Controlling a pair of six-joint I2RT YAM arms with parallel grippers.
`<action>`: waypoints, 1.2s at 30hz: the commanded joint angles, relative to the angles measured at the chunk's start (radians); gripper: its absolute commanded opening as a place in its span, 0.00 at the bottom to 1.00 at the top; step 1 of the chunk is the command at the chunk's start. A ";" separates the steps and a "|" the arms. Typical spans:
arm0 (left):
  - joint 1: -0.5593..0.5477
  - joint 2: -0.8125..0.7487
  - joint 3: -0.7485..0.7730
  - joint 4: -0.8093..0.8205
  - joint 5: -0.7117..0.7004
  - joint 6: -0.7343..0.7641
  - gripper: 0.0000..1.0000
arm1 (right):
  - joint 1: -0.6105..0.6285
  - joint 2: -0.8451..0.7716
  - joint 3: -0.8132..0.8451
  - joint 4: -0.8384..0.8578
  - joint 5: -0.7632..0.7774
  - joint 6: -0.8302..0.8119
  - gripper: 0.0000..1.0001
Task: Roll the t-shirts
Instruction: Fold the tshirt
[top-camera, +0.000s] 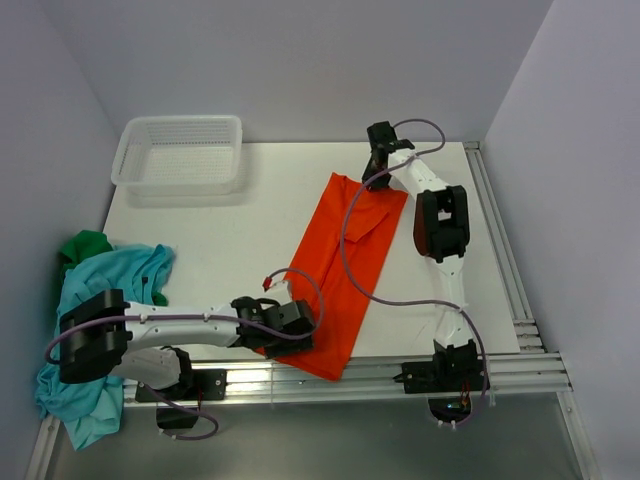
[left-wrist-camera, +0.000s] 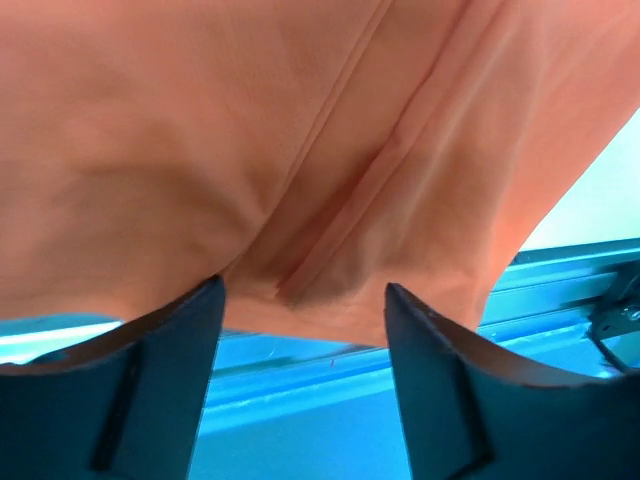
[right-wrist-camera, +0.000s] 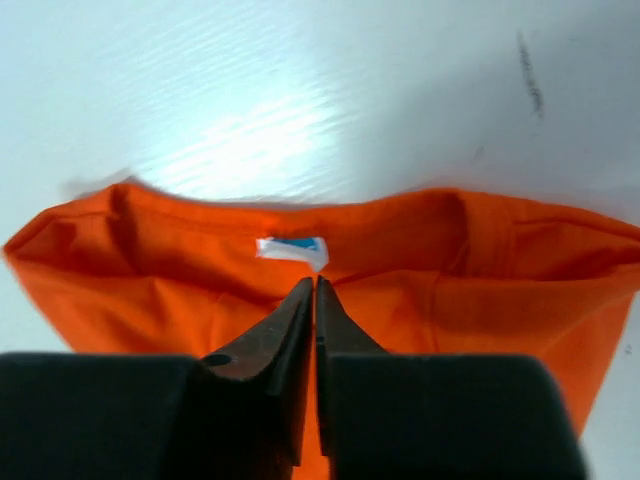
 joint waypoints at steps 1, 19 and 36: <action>0.006 -0.055 0.116 -0.190 -0.091 0.078 0.73 | 0.006 -0.136 -0.025 0.041 -0.040 -0.040 0.14; 0.506 -0.043 0.394 -0.005 0.063 0.696 0.87 | -0.054 -0.724 -0.796 0.246 0.040 -0.029 0.47; 0.684 0.293 0.425 0.173 0.153 0.769 0.76 | -0.011 -0.616 -0.890 0.265 0.081 -0.005 0.41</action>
